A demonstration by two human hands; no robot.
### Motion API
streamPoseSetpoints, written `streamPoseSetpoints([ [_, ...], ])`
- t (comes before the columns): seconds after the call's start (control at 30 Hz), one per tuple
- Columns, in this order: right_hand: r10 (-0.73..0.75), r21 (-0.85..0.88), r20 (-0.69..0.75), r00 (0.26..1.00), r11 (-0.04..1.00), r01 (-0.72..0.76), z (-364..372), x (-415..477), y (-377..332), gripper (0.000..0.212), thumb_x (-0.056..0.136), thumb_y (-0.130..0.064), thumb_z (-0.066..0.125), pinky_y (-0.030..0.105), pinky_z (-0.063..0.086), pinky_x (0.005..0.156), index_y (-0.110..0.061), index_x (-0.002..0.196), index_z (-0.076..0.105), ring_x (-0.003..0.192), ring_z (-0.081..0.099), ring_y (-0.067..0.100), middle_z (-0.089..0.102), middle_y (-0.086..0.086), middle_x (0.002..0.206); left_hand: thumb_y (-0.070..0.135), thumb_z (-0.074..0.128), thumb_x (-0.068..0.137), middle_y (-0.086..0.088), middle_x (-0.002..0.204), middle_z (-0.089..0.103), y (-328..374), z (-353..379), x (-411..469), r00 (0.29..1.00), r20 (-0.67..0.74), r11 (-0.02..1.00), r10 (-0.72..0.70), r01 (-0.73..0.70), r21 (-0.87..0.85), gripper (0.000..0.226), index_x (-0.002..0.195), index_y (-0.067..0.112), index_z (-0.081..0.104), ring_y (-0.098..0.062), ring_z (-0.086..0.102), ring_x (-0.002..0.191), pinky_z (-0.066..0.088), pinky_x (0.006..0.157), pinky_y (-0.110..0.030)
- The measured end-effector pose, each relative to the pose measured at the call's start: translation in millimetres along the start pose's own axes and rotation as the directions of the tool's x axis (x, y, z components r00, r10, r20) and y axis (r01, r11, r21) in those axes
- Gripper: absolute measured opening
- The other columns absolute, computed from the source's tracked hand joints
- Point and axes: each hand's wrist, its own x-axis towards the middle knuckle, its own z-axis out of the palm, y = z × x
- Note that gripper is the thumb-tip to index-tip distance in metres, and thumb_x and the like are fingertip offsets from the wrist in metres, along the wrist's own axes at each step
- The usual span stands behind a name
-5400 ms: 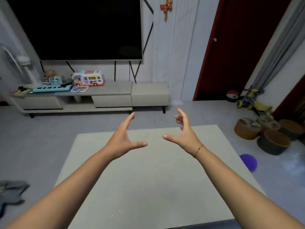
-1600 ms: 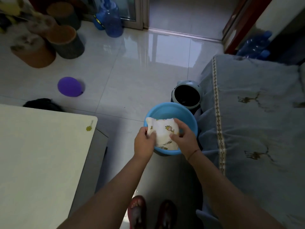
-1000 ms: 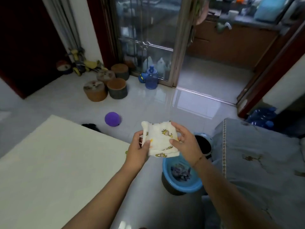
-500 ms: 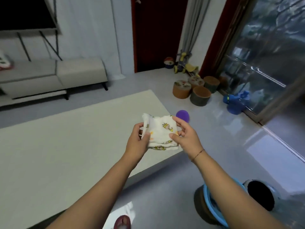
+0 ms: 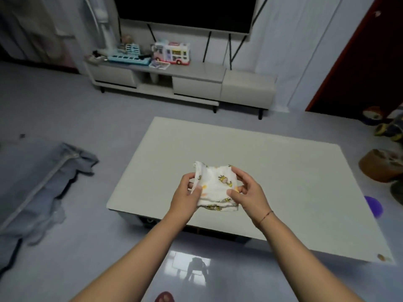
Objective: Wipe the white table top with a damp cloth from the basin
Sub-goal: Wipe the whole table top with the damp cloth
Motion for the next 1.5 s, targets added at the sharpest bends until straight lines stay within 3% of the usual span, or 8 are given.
streamPoseSetpoints([
  [0.3,0.114,-0.056,0.129,0.985,0.993,-0.108,155.1,60.7,29.5,0.063,0.08,0.013,0.061,0.016,0.051,0.061,-0.031,0.124,0.052,0.058,0.057,0.001,0.058,-0.008,0.113,0.012,0.05,0.096,-0.006,0.102,0.054,-64.7,-142.2,41.6,0.98,-0.147,0.991,-0.133,0.134,0.0,0.029,0.118,0.03,0.051,-0.02,0.059,0.08,0.049,0.071,-0.031],
  [0.43,0.184,-0.139,0.17,0.968,0.977,-0.162,192.7,96.9,47.5,0.065,0.08,0.011,0.06,0.009,0.047,0.061,-0.033,0.126,0.051,0.059,0.054,-0.003,0.056,-0.007,0.108,0.008,0.05,0.095,-0.003,0.097,0.055,-88.9,-172.7,72.3,0.962,-0.179,0.979,-0.206,0.202,-0.043,0.03,0.114,0.032,0.05,-0.018,0.059,0.078,0.049,0.06,-0.018],
  [0.67,0.336,-0.266,0.269,0.903,0.927,-0.265,246.1,164.6,97.1,0.074,0.078,0.013,0.053,0.009,0.046,0.06,-0.033,0.135,0.042,0.063,0.052,-0.009,0.048,-0.018,0.115,0.008,0.049,0.094,-0.008,0.106,0.057,-135.2,-213.6,140.6,0.916,-0.201,0.934,-0.349,0.357,0.008,0.034,0.123,0.026,0.05,-0.019,0.06,0.088,0.047,0.065,-0.023],
  [0.87,0.434,-0.347,0.302,0.848,0.879,-0.326,288.0,201.8,147.0,0.079,0.079,0.017,0.049,0.011,0.047,0.069,-0.026,0.143,0.035,0.079,0.054,0.002,0.048,-0.01,0.131,0.005,0.05,0.092,0.002,0.096,0.058,-185.8,-244.5,191.4,0.892,-0.169,0.889,-0.42,0.442,0.124,0.036,0.124,0.022,0.05,-0.006,0.054,0.078,0.039,0.055,-0.006],
  [1.1,0.502,-0.294,0.195,0.842,0.849,-0.438,342.8,226.9,191.0,0.079,0.079,0.021,0.042,0.048,0.038,0.107,-0.019,0.146,0.03,0.113,0.045,0.016,0.041,0.006,0.146,0.001,0.048,0.092,-0.004,0.107,0.058,-235.3,-278.9,246.3,0.88,-0.099,0.844,-0.464,0.473,0.254,0.039,0.129,0.015,0.048,-0.012,0.056,0.082,0.04,0.057,-0.004],
  [1.3,0.465,-0.285,0.025,0.885,0.852,-0.44,387.0,241.8,231.9,0.066,0.084,0.015,0.046,0.037,0.029,0.114,-0.011,0.144,0.034,0.132,0.04,0.019,0.038,0.002,0.146,-0.002,0.047,0.09,-0.01,0.13,0.054,-283.0,-302.3,287.9,0.88,0.053,0.818,-0.472,0.414,0.399,0.049,0.136,0.014,0.043,-0.023,0.054,0.114,0.044,0.096,-0.031],
  [1.43,0.418,-0.381,0.007,0.908,0.841,-0.384,408.2,248.2,265.5,0.066,0.087,0.008,0.053,0.019,0.019,0.113,-0.013,0.145,0.031,0.137,0.032,0.016,0.033,-0.001,0.148,0.0,0.05,0.09,-0.004,0.135,0.05,-320.0,-311.4,304.4,0.892,0.109,0.819,-0.438,0.346,0.457,0.052,0.138,0.017,0.041,-0.019,0.05,0.121,0.041,0.102,-0.033],
  [1.5,0.451,-0.595,-0.005,0.893,0.717,-0.365,417.5,247.1,285.9,0.075,0.084,0.002,0.054,0.025,0.017,0.114,-0.022,0.148,0.024,0.141,0.025,0.02,0.02,0.0,0.156,0.007,0.054,0.089,-0.004,0.129,0.052,-334.5,-318.0,308.4,0.925,0.094,0.809,-0.369,0.27,0.522,0.045,0.132,0.016,0.046,-0.021,0.051,0.116,0.044,0.097,-0.035],
])
